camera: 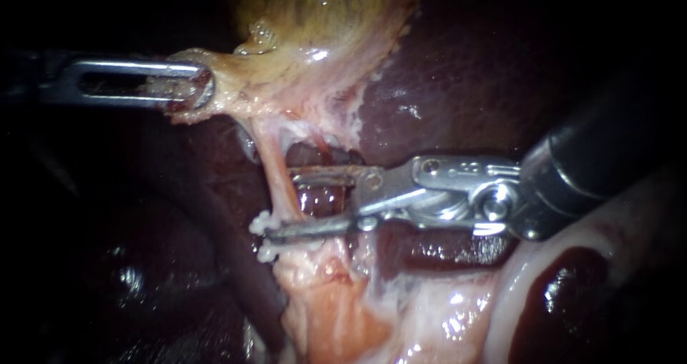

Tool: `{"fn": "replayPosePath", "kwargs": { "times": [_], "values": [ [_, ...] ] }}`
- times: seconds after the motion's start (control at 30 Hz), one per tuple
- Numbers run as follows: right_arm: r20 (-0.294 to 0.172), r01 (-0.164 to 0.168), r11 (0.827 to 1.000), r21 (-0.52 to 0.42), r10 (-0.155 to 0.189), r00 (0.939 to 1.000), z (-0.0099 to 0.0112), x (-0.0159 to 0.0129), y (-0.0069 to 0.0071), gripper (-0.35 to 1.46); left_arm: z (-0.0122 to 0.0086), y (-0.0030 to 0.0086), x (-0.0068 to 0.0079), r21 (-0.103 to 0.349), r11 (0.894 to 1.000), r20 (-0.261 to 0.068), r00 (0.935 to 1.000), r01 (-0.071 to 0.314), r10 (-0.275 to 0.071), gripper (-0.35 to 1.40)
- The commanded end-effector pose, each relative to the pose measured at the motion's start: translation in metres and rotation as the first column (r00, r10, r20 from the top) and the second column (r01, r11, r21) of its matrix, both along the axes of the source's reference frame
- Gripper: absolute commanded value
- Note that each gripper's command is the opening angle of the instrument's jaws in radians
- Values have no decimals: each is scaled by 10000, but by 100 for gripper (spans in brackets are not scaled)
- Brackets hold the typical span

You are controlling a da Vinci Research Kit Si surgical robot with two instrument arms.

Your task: Going back second clip left tube

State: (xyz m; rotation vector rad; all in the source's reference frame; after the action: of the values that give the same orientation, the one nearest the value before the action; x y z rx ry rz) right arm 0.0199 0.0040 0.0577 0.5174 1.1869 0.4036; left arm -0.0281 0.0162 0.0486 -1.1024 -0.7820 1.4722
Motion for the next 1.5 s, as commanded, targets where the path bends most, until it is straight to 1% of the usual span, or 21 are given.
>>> {"fn": "replayPosePath", "kwargs": {
  "times": [0.03,0.2,0.3,0.37,0.47,0.53,0.7,0.9,0.97,1.13,1.23,1.5],
  "values": [
    [-49,78,9999,-113,-79,10000,-4,-10,0,50,0,0,1,3,10000,-8,10000,14,-14,-35],
    [-202,316,9988,-370,-324,9993,-18,-60,1,50,0,0,1,2,10000,-7,10000,12,-12,-35],
    [-309,434,9978,-507,-450,9985,-21,-88,2,50,0,0,1,2,10000,-8,10000,14,-14,-35],
    [-316,570,9961,-672,-593,9977,-22,-104,1,50,0,0,0,2,10000,-9,10000,17,-17,-35],
    [-240,682,9954,-671,-700,9973,-20,-121,2,50,0,-1,-1,-1,10000,-15,10000,24,-24,-35],
    [-243,688,9954,-666,-706,9972,-18,-127,3,50,1,-1,-2,-4,10000,-19,10000,30,-30,-35],
    [-247,696,9951,-704,-715,9971,-17,-133,7,50,5,-3,-10,-20,10000,-14,10000,26,-26,-35],
    [-239,677,9953,-693,-695,9973,-19,-137,9,50,26,-11,-35,-90,9999,62,10000,-76,76,-35],
    [-240,678,9953,-688,-696,9973,-19,-138,10,50,34,-12,-43,-109,9999,91,9999,-115,116,-35],
    [-252,699,9948,-742,-719,9971,-20,-140,10,50,49,-11,-57,-154,9998,131,9998,-124,126,-35],
    [-253,701,9948,-740,-721,9971,-20,-140,10,50,52,-11,-60,-157,9998,145,9998,-140,143,-35],
    [-253,698,9949,-734,-719,9971,-20,-141,11,50,51,-11,-60,-148,9998,121,9998,-156,158,-35]
  ]
}}
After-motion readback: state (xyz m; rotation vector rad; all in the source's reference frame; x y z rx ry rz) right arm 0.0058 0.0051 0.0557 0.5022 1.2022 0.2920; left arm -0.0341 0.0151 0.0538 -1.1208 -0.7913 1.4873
